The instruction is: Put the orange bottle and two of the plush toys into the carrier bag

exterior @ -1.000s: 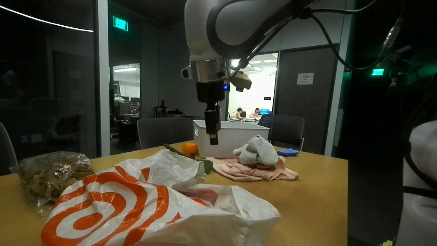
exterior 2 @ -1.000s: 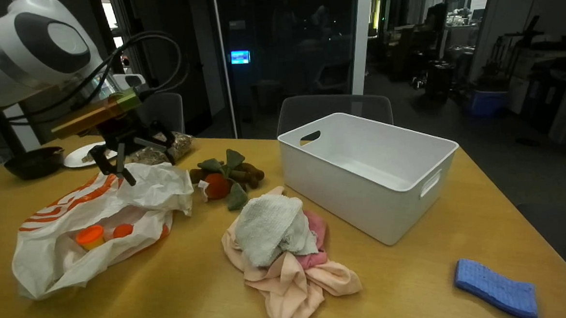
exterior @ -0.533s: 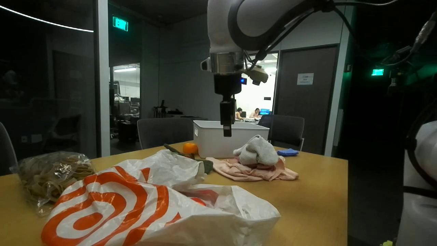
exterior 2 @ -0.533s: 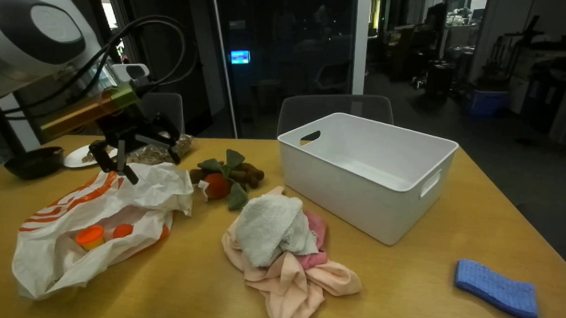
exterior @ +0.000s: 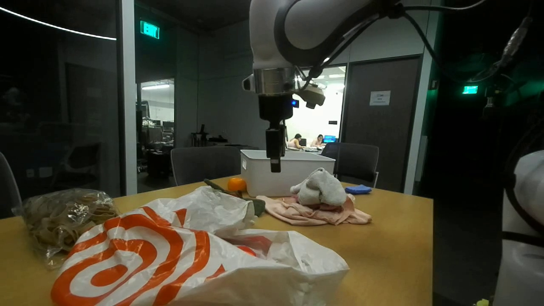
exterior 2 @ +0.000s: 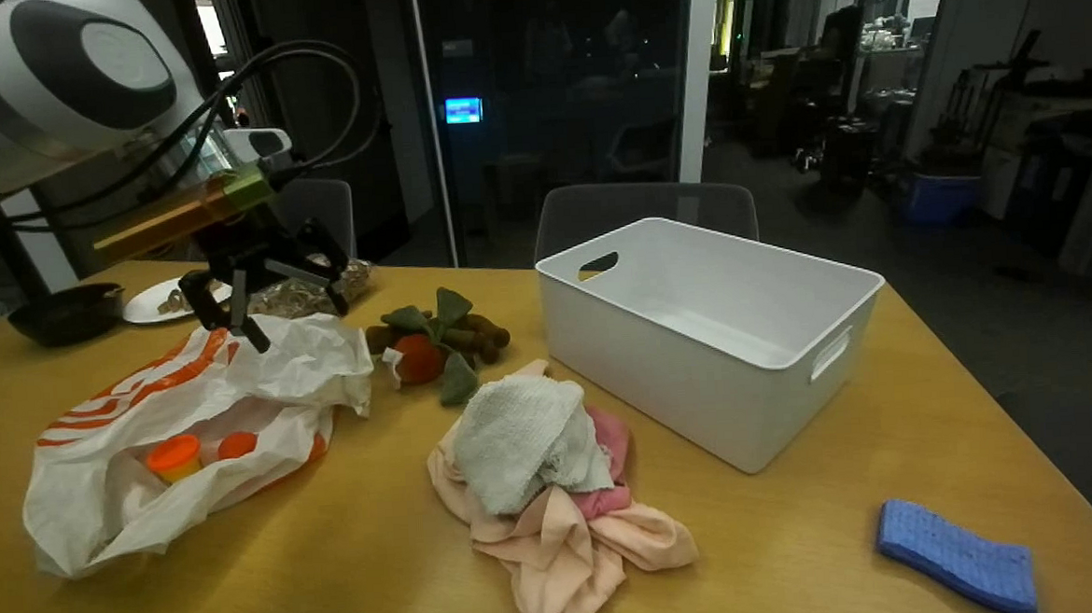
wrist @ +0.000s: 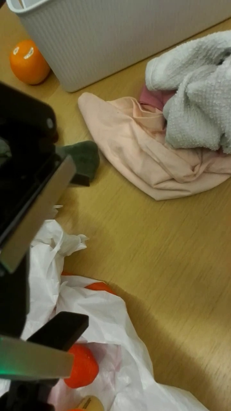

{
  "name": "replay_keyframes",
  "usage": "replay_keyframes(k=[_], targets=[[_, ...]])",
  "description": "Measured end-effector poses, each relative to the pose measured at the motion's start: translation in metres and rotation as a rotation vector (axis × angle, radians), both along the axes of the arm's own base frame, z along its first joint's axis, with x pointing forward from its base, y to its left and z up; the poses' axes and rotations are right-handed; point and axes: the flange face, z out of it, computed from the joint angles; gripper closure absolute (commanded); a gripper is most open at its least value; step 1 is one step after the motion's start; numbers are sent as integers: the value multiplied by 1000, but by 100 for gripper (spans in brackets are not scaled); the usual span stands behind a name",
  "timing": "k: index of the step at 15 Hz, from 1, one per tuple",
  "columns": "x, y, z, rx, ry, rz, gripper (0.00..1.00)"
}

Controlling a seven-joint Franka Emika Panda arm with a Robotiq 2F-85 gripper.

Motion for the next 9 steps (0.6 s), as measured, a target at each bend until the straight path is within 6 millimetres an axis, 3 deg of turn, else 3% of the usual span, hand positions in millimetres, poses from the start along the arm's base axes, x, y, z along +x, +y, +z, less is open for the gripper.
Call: replay_keyframes(k=[4, 9], targets=[[47, 9, 0, 18, -8, -20, 0], [126, -16, -13, 32, -12, -101, 0]])
